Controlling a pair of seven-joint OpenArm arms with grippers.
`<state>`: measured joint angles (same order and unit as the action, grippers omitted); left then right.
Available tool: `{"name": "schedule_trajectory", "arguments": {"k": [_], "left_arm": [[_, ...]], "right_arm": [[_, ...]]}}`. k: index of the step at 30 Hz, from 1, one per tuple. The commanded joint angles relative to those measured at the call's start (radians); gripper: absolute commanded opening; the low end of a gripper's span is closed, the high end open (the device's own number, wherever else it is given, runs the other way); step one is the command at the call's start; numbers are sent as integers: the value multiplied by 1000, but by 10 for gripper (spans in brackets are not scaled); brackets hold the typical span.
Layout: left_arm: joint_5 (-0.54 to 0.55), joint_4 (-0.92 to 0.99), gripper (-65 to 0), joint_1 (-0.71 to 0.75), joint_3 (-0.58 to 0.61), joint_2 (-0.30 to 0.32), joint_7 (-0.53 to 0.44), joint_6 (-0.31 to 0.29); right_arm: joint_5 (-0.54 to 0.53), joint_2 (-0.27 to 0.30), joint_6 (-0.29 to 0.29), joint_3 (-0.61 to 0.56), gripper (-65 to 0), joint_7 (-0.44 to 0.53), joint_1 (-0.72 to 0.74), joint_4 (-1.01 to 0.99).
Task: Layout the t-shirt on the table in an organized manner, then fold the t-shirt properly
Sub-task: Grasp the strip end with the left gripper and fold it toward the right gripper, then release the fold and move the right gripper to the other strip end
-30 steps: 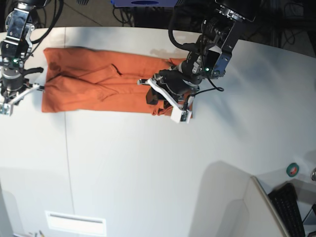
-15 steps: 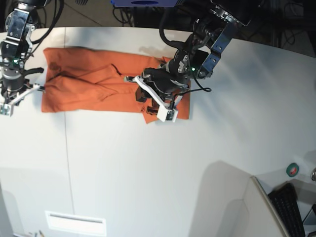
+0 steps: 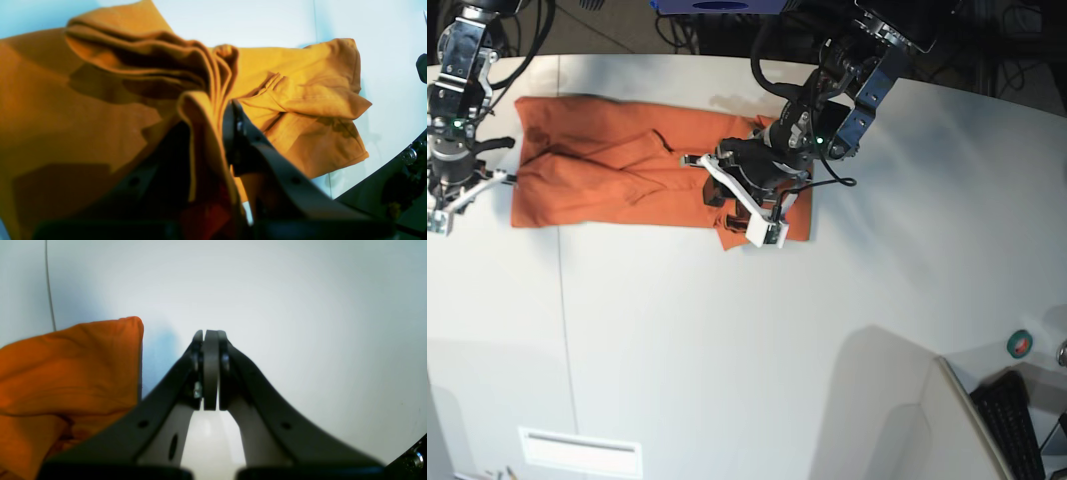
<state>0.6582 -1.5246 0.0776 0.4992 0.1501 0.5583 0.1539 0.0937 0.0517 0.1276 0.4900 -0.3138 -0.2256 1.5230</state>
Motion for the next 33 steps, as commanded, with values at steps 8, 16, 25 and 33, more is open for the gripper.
{"name": "schedule_trajectory", "arguments": {"k": [8,16,25,33], "left_arm": [[2,-14,-329,-11,9,-5,-14,-9],[10,43,-173,-72,161,-4,-14,-9],[10,29,-183,-112,243,3,-14,-9],[12,-189,-583,-42,215,184,-14,-7]], "right_arm": [[-1,12,-7,2,-650,23,9,17],[-1,12,-7,2,-650,23,9,18],[-1,12,-7,5,-650,23,9,20],[-1,-19,-1,-1,-650,3,-16,69]]}}
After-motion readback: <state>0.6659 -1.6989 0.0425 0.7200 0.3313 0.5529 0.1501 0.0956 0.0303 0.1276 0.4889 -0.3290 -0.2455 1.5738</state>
